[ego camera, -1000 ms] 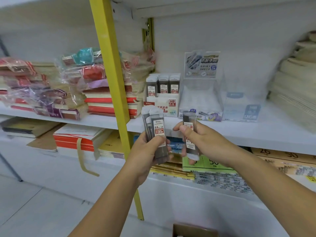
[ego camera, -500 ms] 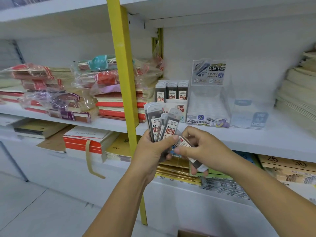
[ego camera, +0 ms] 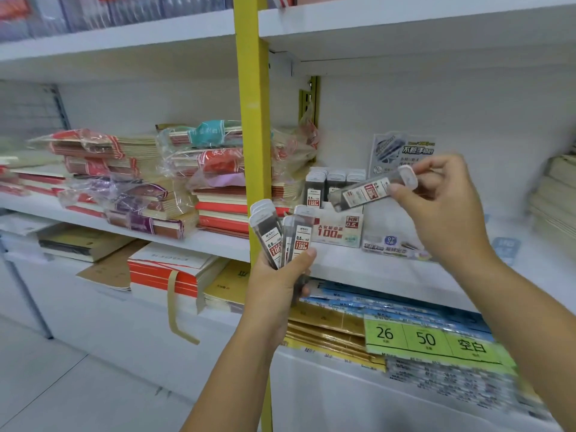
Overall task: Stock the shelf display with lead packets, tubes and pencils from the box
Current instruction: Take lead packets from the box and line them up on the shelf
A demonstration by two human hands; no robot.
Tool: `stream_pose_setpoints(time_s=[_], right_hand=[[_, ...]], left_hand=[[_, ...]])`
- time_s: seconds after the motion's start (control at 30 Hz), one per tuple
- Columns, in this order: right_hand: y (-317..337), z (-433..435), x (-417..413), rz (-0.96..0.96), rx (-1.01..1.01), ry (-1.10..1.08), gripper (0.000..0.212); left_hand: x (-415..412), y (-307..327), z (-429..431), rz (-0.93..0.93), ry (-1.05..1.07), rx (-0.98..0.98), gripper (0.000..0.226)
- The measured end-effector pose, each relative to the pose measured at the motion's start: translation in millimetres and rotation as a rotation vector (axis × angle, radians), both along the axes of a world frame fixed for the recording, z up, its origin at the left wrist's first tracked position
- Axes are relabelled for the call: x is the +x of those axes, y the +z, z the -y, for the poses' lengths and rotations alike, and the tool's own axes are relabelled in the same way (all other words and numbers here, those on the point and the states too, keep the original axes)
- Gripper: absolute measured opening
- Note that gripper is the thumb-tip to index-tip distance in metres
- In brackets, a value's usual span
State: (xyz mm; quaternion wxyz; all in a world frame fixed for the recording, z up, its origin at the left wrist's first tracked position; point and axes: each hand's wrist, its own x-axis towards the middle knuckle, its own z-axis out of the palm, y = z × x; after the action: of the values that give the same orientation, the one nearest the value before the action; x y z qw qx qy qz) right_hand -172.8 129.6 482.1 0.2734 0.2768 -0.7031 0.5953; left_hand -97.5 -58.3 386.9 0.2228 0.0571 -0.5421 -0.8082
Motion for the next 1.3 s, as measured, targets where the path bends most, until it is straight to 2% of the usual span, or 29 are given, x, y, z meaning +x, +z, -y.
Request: stream_pose_setpoints(time_s=[0.1, 0.2, 0.27, 0.43, 0.6, 0.73, 0.8, 0.87, 1.0, 1.07, 1.23, 1.3], right_hand=[[35.1, 19.4, -27.7, -0.174, 0.200, -0.092, 0.031], [46.6, 43.8, -52.7, -0.209, 0.538, -0.157, 0.025], [44.0, 57.2, -64.4, -0.191, 0.682, -0.147, 0.022], [35.8, 72.5, -86.6, -0.129, 0.806, -0.170, 0.023], [25.2, 72.3, -99.9, -0.282, 0.886, -0.363, 0.024], [21.3, 68.3, -98.5, -0.288, 0.955, -0.425, 0.036], [17.5, 66.1, -88.1, -0.305, 0.890, -0.395, 0.035], [12.2, 63.3, -68.1, -0.282, 0.718, -0.279, 0.027], [-2.4, 59.1, -21.8, 0.081, 0.527, 0.185, 0.022], [-9.5, 59.3, -10.9, 0.249, 0.474, 0.336, 0.026], [-14.8, 59.1, -6.4, 0.316, 0.392, 0.398, 0.017], [-15.1, 57.3, -8.6, 0.331, 0.373, 0.394, 0.016]], left_hand=[[-8.5, 1.6, 10.4, -0.017, 0.035, 0.022, 0.031], [-16.9, -1.3, 18.3, -0.005, 0.073, 0.032, 0.030], [-21.5, -3.9, 21.5, 0.007, 0.089, 0.020, 0.029], [-27.1, -5.2, 24.8, 0.003, 0.088, -0.001, 0.035], [-26.0, -3.3, 26.4, -0.009, 0.063, -0.016, 0.035], [-20.8, -1.5, 23.5, 0.016, 0.055, -0.028, 0.037], [-18.2, -1.0, 21.5, 0.035, 0.045, -0.042, 0.039], [-15.4, -0.1, 18.9, 0.053, 0.026, -0.057, 0.038], [-10.2, 2.0, 11.4, 0.059, -0.049, -0.086, 0.028], [-7.5, 4.0, 8.2, 0.062, -0.082, -0.102, 0.030], [-2.6, 6.6, 5.4, 0.067, -0.108, -0.095, 0.050], [-1.1, 7.1, 6.4, 0.057, -0.111, -0.070, 0.050]])
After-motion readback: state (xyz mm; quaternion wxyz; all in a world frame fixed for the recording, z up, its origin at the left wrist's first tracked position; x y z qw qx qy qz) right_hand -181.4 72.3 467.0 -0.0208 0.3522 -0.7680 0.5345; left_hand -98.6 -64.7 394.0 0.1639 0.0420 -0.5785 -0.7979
